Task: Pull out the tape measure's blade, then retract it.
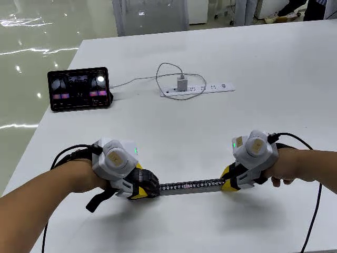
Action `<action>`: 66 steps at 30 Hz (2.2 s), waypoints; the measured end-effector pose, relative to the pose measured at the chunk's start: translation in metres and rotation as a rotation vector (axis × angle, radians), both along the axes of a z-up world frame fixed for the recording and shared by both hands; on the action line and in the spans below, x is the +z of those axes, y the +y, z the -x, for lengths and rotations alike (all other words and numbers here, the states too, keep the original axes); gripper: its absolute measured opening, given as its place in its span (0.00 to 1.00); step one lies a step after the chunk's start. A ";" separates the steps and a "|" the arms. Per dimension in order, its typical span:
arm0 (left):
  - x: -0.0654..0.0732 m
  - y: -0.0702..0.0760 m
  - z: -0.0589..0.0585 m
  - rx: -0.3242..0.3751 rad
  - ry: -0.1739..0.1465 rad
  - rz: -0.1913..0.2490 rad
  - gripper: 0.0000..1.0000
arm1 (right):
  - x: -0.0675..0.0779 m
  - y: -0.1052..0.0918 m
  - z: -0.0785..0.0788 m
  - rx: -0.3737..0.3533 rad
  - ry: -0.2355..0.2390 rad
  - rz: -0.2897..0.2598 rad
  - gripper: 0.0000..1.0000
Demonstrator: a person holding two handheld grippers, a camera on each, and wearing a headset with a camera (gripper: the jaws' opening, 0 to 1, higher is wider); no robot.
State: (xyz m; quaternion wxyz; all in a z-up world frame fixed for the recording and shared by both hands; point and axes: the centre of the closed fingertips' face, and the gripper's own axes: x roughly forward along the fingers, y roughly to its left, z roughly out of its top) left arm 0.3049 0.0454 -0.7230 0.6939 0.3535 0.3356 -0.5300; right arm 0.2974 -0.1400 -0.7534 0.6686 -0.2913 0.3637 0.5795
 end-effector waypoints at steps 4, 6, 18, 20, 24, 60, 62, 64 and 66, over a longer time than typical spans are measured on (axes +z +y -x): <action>0.000 0.000 0.000 0.000 -0.001 0.000 0.32 | 0.000 -0.003 0.000 -0.004 0.000 0.000 0.09; 0.000 0.000 0.000 0.000 -0.001 -0.001 0.32 | 0.000 -0.004 0.000 -0.007 -0.001 0.000 0.09; 0.000 0.001 0.000 0.001 0.001 -0.003 0.32 | 0.000 -0.011 -0.001 -0.022 -0.002 -0.005 0.09; 0.000 0.001 0.000 0.001 0.001 -0.003 0.32 | 0.000 -0.013 -0.001 -0.024 -0.002 -0.005 0.09; 0.000 0.001 0.000 0.002 0.001 -0.002 0.32 | 0.000 -0.015 -0.001 -0.025 -0.004 0.000 0.09; 0.000 0.000 0.000 0.006 0.001 0.001 0.32 | 0.000 -0.031 -0.001 -0.022 0.003 0.030 0.09; 0.000 0.000 0.000 0.007 0.001 0.001 0.32 | 0.000 -0.032 -0.001 -0.022 0.002 0.032 0.09; 0.000 0.000 0.000 0.007 0.000 0.002 0.32 | 0.000 -0.034 -0.001 -0.016 -0.001 0.037 0.09; 0.000 0.000 0.000 0.007 -0.001 0.001 0.32 | 0.000 -0.035 -0.002 -0.016 -0.001 0.040 0.09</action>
